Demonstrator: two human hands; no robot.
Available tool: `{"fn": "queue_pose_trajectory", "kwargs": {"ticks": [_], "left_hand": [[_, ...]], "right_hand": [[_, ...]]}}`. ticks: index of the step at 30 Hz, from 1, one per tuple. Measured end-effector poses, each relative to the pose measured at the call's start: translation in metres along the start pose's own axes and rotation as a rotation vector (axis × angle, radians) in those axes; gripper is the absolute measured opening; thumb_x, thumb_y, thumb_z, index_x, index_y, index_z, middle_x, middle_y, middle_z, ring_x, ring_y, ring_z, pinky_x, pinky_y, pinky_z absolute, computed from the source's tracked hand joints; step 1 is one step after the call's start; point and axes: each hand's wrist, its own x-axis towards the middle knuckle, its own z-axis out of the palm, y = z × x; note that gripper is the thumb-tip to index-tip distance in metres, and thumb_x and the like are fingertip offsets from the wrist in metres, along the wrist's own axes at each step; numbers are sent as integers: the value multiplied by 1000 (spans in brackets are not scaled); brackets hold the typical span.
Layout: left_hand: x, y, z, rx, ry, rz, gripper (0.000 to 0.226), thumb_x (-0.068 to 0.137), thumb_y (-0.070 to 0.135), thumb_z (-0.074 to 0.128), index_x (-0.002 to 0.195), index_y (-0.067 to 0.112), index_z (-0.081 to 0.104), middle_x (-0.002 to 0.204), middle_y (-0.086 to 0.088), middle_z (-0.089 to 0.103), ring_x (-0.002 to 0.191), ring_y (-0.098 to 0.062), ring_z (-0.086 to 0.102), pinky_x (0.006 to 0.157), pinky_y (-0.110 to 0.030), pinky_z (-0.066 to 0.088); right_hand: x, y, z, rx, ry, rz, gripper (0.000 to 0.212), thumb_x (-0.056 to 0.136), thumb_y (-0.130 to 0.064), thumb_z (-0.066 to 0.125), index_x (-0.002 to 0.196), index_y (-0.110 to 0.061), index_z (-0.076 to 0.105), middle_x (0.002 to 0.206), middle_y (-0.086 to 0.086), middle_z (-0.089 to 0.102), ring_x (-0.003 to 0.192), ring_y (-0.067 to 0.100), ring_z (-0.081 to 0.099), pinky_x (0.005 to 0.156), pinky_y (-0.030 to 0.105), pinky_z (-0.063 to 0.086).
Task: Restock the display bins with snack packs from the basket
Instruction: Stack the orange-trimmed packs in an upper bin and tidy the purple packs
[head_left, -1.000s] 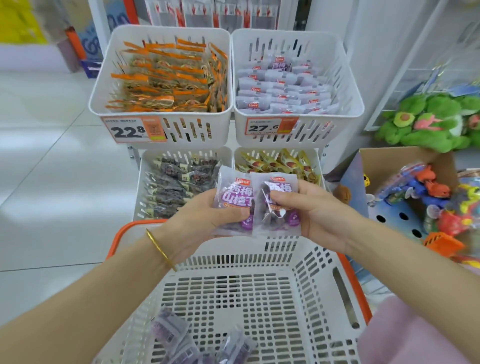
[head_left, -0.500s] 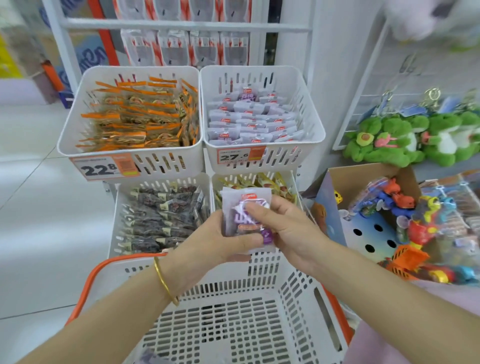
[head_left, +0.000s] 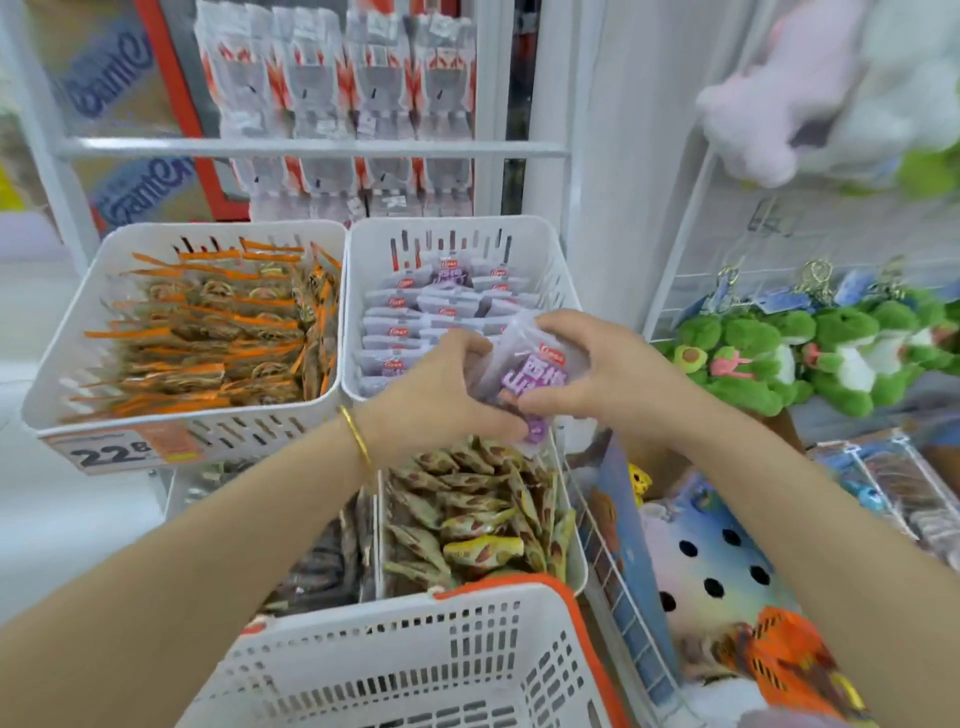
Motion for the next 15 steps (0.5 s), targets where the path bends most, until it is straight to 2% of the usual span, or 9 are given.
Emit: {"fn": "queue_pose_trajectory", "kwargs": {"ticks": [1, 3, 5, 7, 9, 11, 13, 15], "left_hand": [[11, 7, 1, 13, 15, 20, 78, 59, 25, 89, 118, 24, 37, 113, 12, 49, 100, -4, 52, 76, -10, 42], [34, 15, 4, 17, 38, 51, 73, 68, 24, 83, 125, 22, 38, 120, 6, 46, 108, -7, 48, 76, -10, 42], [54, 16, 8, -26, 97, 73, 69, 75, 21, 78, 132, 15, 39, 124, 3, 45, 112, -9, 47, 85, -15, 41], [70, 10, 9, 24, 173, 94, 56, 84, 17, 69, 132, 10, 41, 124, 0, 45, 116, -9, 44, 89, -14, 36], [82, -2, 12, 205, 199, 136, 36, 89, 13, 60, 124, 9, 51, 125, -5, 49, 119, -16, 45, 93, -18, 34], [91, -14, 17, 371, 158, 176, 21, 90, 8, 56, 110, 9, 62, 120, -9, 55, 117, -23, 47, 98, -27, 34], [97, -23, 24, 464, 138, 209, 17, 90, 8, 56, 102, 11, 66, 114, -7, 59, 115, -24, 49, 102, -33, 31], [99, -27, 29, 483, 171, 229, 17, 89, 9, 57, 100, 13, 68, 114, -5, 59, 116, -24, 48, 102, -27, 24]], "right_hand": [[6, 6, -6, 44, 44, 15, 66, 70, -25, 82, 127, -23, 49, 115, -9, 56, 92, 6, 56, 81, 21, 47], [16, 21, -15, 136, 122, 65, 53, 72, -22, 81, 116, -25, 51, 102, -5, 61, 76, 7, 59, 62, 27, 56], [26, 40, -26, 170, 275, 147, 50, 72, -24, 81, 114, -20, 54, 100, 0, 63, 77, 14, 63, 54, 31, 56], [38, 54, -37, 203, 439, 219, 56, 70, -29, 82, 117, -17, 54, 105, 5, 65, 83, 21, 66, 57, 35, 57], [48, 62, -43, 120, 513, 249, 55, 68, -34, 82, 111, -21, 51, 101, 6, 65, 84, 24, 64, 68, 39, 56], [57, 62, -40, -1, 504, 281, 52, 69, -39, 81, 102, -19, 48, 94, 4, 61, 81, 23, 59, 71, 37, 51], [66, 58, -31, -69, 480, 301, 52, 70, -43, 78, 97, -14, 46, 90, 5, 57, 78, 24, 55, 67, 36, 47], [73, 53, -20, -208, 472, 300, 49, 72, -43, 75, 93, -13, 42, 90, 6, 52, 81, 26, 52, 64, 33, 38]]}}
